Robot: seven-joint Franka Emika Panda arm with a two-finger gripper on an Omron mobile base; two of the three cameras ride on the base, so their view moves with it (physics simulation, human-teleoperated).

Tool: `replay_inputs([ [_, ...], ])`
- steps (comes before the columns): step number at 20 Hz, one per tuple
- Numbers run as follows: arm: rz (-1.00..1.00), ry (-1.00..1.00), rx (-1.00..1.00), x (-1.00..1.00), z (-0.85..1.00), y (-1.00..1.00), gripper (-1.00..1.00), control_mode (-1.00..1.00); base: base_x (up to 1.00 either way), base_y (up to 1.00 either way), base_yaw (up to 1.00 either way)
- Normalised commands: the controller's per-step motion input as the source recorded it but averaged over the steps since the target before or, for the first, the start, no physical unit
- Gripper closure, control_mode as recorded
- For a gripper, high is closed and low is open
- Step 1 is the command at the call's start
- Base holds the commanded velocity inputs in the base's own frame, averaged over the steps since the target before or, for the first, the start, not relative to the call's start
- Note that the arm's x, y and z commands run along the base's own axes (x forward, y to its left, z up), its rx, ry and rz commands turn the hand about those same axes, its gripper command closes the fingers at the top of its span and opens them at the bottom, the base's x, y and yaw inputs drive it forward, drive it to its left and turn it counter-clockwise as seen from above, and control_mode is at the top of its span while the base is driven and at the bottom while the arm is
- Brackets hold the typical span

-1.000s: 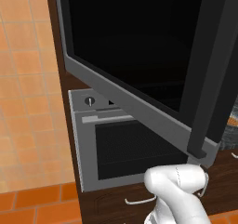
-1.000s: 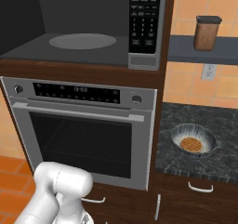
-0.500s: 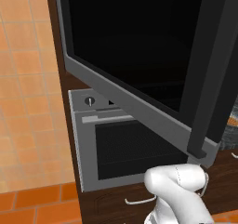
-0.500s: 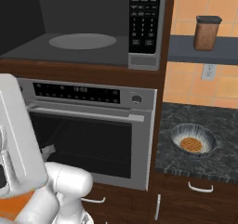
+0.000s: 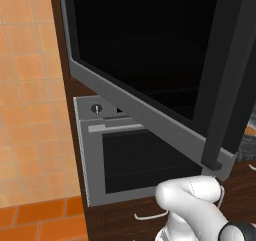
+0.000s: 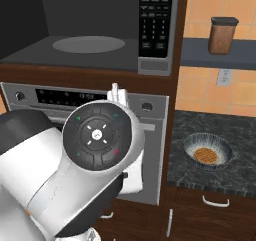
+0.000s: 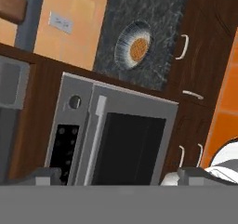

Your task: Open the microwave, place the bowl with waffle inside the microwave, then close the microwave door and turn it on.

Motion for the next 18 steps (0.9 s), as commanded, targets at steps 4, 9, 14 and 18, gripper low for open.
replay_inputs([
  [4,0.05,0.28,0.16,0.71,-0.39,-0.92,-1.00,-1.00,0.00,0.00,0.00],
  [9,0.01,0.28,0.08,0.88,-0.56,-0.75,-1.00,-1.00,0.00,0.00,0.00],
  [14,0.04,0.20,0.07,0.58,-0.59,-0.74,-1.00,-1.00,0.00,0.00,0.00],
  [18,0.05,0.12,0.07,0.40,-0.48,-0.70,-1.00,-1.00,0.00,0.00,0.00],
])
